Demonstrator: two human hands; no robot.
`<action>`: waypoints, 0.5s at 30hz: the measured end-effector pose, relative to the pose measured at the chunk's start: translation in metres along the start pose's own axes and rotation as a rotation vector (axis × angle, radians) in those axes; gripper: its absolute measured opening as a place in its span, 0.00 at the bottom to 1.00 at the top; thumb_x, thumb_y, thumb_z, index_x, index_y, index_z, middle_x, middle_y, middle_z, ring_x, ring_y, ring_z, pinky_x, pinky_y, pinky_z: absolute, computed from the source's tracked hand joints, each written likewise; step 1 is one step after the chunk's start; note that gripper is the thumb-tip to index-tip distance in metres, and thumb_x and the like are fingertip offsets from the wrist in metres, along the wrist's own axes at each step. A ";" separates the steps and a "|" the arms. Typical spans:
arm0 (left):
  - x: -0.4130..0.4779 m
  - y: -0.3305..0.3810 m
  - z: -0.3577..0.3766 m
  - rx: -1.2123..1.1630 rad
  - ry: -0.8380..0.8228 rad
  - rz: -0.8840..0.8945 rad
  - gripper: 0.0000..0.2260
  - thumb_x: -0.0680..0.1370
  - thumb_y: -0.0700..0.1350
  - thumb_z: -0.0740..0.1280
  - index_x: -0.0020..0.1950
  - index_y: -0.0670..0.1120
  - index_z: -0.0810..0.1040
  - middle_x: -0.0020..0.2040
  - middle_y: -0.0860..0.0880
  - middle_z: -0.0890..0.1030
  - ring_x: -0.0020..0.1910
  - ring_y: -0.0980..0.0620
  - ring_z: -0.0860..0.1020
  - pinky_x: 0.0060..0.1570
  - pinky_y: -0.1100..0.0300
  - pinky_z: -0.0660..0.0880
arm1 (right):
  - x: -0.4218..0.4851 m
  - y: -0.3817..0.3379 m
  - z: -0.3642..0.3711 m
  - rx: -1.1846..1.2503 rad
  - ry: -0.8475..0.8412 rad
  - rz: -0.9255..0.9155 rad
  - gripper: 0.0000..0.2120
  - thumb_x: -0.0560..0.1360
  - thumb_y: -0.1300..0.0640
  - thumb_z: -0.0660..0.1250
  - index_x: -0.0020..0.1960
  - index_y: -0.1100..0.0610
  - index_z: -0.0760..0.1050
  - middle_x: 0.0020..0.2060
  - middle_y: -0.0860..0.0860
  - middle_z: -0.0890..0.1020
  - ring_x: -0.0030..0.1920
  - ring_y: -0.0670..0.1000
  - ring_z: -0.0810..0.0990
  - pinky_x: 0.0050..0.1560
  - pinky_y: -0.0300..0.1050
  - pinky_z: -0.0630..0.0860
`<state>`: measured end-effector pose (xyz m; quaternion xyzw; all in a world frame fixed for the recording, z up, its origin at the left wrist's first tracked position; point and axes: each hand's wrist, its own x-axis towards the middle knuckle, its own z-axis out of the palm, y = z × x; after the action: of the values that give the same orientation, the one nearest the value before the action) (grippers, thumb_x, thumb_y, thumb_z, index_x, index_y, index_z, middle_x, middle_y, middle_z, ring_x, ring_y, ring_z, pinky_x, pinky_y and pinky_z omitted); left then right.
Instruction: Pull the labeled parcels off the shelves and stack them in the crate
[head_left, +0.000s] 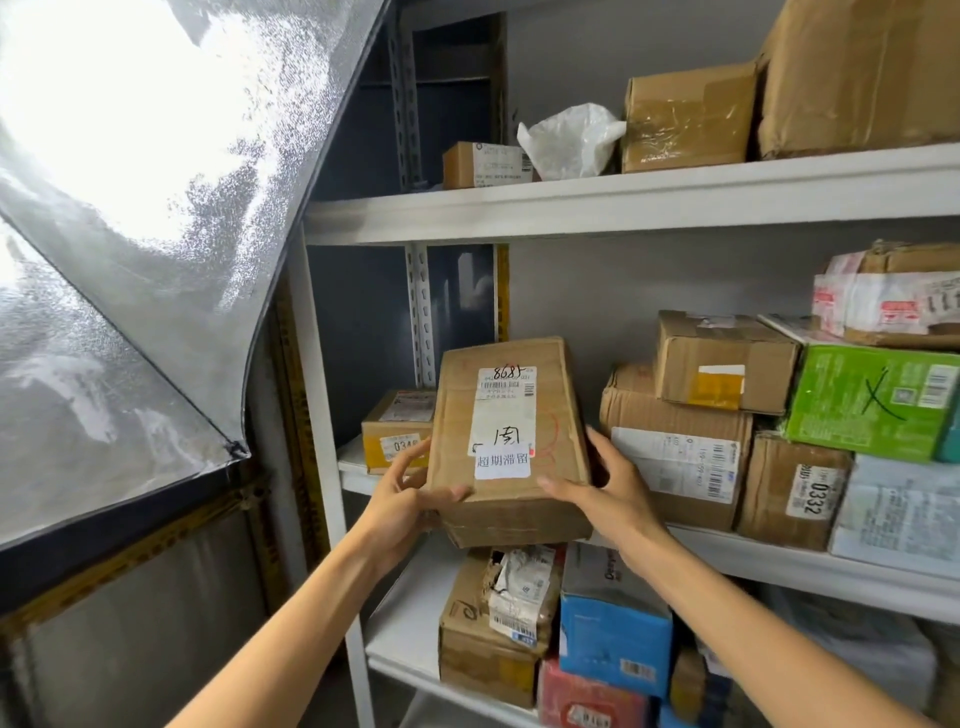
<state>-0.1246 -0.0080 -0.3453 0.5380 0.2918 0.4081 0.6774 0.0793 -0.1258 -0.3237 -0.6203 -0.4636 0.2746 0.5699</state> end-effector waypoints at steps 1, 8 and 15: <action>-0.002 -0.002 -0.003 0.006 -0.006 -0.007 0.41 0.63 0.33 0.76 0.72 0.55 0.67 0.65 0.42 0.73 0.60 0.38 0.77 0.53 0.41 0.79 | -0.001 -0.001 -0.002 -0.032 -0.015 -0.001 0.44 0.69 0.58 0.77 0.77 0.49 0.56 0.71 0.50 0.69 0.68 0.50 0.68 0.66 0.49 0.66; -0.032 -0.023 -0.011 0.084 -0.059 0.014 0.52 0.52 0.39 0.84 0.74 0.53 0.68 0.64 0.46 0.79 0.63 0.43 0.77 0.54 0.45 0.79 | -0.015 0.000 0.003 -0.234 -0.192 -0.055 0.53 0.63 0.68 0.78 0.78 0.48 0.52 0.66 0.47 0.72 0.68 0.49 0.68 0.62 0.43 0.68; -0.062 -0.012 0.002 0.184 -0.076 0.145 0.39 0.63 0.29 0.75 0.69 0.53 0.71 0.59 0.50 0.82 0.59 0.50 0.80 0.48 0.53 0.81 | -0.032 0.006 -0.008 -0.227 -0.169 -0.092 0.52 0.61 0.64 0.81 0.77 0.49 0.58 0.64 0.44 0.75 0.67 0.47 0.70 0.64 0.44 0.71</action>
<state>-0.1511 -0.0641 -0.3592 0.6328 0.2624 0.4067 0.6044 0.0746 -0.1573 -0.3342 -0.6336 -0.5660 0.2451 0.4670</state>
